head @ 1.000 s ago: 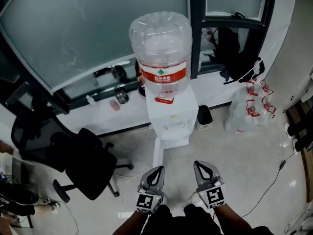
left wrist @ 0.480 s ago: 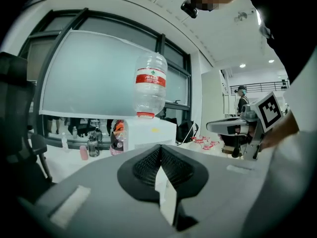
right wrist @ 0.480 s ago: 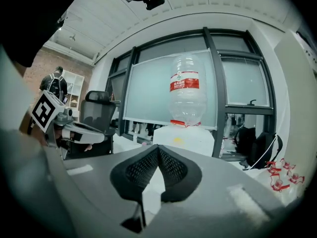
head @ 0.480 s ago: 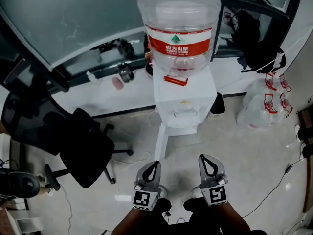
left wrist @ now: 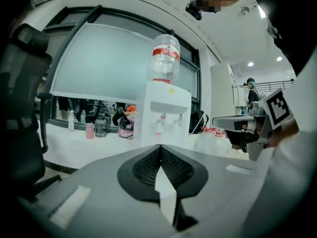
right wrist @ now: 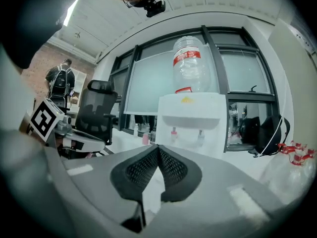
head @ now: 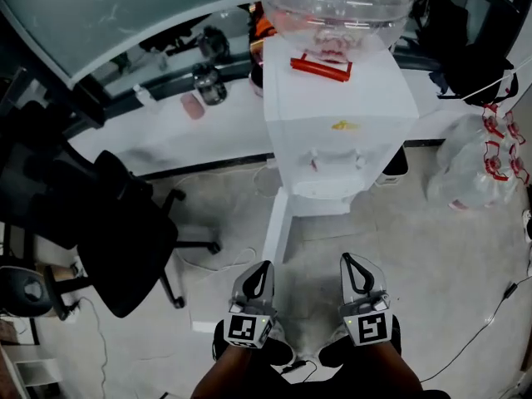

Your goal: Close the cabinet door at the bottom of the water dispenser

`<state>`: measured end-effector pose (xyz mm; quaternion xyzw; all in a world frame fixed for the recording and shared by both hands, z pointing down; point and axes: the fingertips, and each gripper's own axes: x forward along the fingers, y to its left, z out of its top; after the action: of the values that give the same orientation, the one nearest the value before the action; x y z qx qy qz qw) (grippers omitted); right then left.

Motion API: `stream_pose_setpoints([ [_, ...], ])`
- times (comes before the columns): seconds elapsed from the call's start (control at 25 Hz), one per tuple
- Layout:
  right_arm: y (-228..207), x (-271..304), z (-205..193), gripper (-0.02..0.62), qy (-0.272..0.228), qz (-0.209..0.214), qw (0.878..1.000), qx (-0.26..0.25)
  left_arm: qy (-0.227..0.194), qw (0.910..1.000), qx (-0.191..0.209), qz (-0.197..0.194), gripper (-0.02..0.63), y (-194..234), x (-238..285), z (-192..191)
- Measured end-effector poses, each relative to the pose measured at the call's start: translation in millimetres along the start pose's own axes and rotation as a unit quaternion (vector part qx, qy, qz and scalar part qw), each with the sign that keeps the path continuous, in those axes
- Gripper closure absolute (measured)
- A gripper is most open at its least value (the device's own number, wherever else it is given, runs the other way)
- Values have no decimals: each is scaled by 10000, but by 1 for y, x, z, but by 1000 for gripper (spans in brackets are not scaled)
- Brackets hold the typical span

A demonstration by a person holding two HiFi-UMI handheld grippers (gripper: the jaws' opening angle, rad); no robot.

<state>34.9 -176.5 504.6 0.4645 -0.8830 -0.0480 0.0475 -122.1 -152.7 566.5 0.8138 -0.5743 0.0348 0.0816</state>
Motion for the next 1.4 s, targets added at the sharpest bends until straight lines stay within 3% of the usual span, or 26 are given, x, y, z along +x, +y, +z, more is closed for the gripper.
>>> stream_pose_setpoints([
  [0.28,19,19,-120,592,-153,184,9996,-161,-148,9995,35,270,588,27,24,-97],
  [0.56,39,29,-180,592,-479,445,9971,-383,-538,9966,60,614,588,56,18,-155],
  [0.84,63,25,-194,592,-453,801,9949,-401,-600,9906,-272,1202,588,91,-4,-170],
  [1.4,48,25,-211,592,-400,767,9958,-288,324,9875,184,1533,588,106,17,-232],
])
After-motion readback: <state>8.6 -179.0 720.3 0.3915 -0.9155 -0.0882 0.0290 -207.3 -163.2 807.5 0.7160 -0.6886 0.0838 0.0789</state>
